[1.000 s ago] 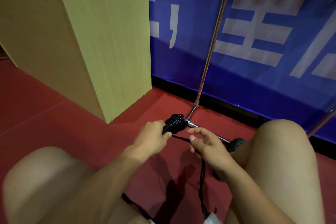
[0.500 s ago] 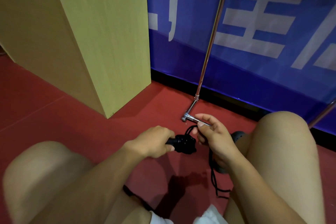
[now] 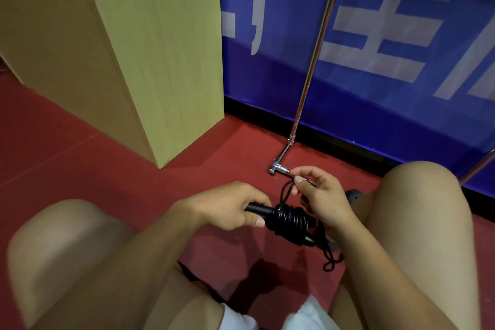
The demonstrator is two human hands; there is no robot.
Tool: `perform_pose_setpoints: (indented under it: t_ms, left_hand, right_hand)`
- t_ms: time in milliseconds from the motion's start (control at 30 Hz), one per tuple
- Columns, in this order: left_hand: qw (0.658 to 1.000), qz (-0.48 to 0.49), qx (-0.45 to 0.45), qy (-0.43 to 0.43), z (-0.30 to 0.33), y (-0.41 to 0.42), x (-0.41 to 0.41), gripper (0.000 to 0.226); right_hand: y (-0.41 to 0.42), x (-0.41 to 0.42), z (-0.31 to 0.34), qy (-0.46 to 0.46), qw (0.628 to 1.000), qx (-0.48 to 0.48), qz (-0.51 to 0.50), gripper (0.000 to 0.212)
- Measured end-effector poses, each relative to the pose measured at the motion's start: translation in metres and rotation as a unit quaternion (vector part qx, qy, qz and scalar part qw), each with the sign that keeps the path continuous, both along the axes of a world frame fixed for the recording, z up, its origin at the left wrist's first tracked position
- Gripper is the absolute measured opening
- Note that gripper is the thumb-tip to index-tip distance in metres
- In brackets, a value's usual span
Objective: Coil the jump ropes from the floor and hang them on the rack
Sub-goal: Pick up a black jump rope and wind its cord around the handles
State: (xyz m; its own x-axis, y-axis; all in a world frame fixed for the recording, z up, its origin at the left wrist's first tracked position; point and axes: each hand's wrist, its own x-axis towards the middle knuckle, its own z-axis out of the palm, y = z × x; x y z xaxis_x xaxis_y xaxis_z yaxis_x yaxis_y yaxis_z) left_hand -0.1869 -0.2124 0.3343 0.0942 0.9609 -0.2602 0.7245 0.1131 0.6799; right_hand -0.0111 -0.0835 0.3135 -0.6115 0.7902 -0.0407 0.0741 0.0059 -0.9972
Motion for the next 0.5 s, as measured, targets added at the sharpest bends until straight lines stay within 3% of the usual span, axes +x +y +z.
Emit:
perform_pose_setpoints:
  t_ms: [133,367,500]
  left_hand:
    - [0.997,-0.017,-0.020,-0.069,0.007,-0.002,0.000,0.010]
    - [0.984,-0.021,0.027,-0.176,0.015,-0.005,0.002,0.010]
    - [0.965,0.019,0.094,-0.243,0.018,-0.004,0.003,0.004]
  right_hand:
    - [0.003,0.002,-0.001,-0.036,0.999,0.027,-0.008,0.005]
    - [0.004,0.002,-0.001,-0.012,0.998,-0.050,0.044,0.010]
    - [-0.003,0.001,0.001,-0.044,0.997,0.040,0.058,0.031]
